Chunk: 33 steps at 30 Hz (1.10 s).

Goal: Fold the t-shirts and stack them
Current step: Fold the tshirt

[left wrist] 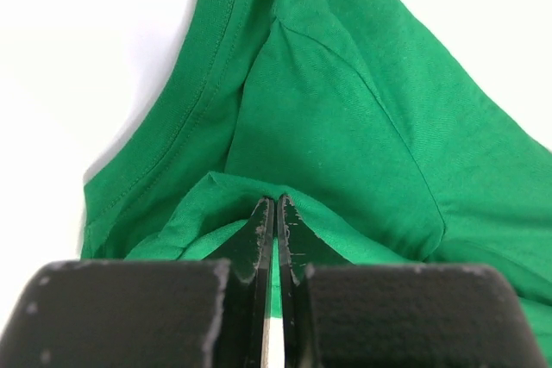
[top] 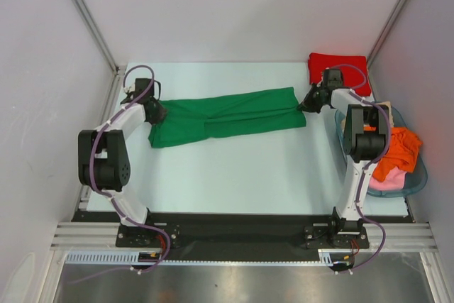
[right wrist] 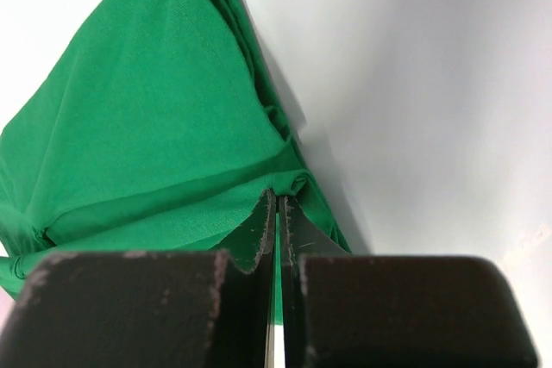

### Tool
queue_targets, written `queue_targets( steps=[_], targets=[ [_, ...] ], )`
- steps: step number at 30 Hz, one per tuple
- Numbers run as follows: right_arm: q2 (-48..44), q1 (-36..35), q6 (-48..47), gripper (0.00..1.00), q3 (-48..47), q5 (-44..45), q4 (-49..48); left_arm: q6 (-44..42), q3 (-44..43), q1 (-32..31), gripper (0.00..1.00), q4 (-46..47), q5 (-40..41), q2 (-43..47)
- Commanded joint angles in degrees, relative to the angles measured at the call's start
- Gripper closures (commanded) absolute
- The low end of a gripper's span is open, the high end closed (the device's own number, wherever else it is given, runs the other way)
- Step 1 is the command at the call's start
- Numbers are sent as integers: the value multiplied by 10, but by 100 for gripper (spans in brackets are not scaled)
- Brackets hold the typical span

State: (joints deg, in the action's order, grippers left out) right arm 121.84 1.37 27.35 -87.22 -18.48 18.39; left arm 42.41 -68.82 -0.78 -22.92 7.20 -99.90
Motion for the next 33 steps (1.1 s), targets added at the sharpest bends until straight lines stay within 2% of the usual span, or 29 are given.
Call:
queue_targets(
  steps=[1, 5, 6, 8, 9, 10, 12, 13, 16, 18, 21, 23, 24, 26, 27, 30, 31, 33],
  targets=[
    [12, 6, -4, 100, -33, 9, -2, -8, -26, 6, 95, 14, -3, -12],
    [19, 6, -5, 95, -44, 8, 5, -11, -32, 6, 91, 16, -17, -26],
    [19, 6, -9, 90, -47, 10, 7, -15, -34, 6, 82, 19, -24, -30],
    [20, 7, -17, 85, -57, 19, 17, -22, -35, 6, 70, 21, -27, -30],
    [21, 8, -23, 83, -63, 25, 23, -26, -36, 6, 59, 21, -26, -28],
    [20, 9, -37, 79, -82, 32, 31, -29, -36, 6, 55, 21, -18, -18],
    [12, 13, -52, 77, -99, 52, 53, -38, -28, 6, 46, 18, 6, 2],
    [6, 12, -61, 75, -110, 61, 62, -43, -24, 6, 45, 17, 25, 28],
    [-36, 0, -87, 71, -106, 85, 78, -65, 4, 6, 44, 16, 50, 89],
    [-73, -12, -88, 69, -86, 84, 78, -68, 26, 6, 44, 20, 39, 117],
    [-113, -80, -61, 67, -30, 62, 41, -57, 105, 5, 50, 64, -41, 159],
    [-122, -143, -39, 67, 1, 42, -21, -52, 136, 1, 53, 114, -111, 172],
    [-123, -163, -11, 67, 28, 39, -45, -51, 149, -4, 58, 121, -119, 170],
    [-114, -228, 16, 70, 46, 32, -110, -54, 150, -17, 60, 119, -125, 160],
    [-98, -249, 37, 78, 46, 25, -138, -55, 150, -19, 61, 118, -131, 155],
    [-65, -310, 61, 88, 38, 21, -175, -55, 148, -23, 62, 124, -157, 139],
    [-41, -319, 73, 95, 24, 25, -179, -57, 144, -27, 62, 127, -166, 134],
    [-18, -339, 86, 100, 11, 22, -179, -61, 125, -34, 64, 129, -191, 108]
  ],
)
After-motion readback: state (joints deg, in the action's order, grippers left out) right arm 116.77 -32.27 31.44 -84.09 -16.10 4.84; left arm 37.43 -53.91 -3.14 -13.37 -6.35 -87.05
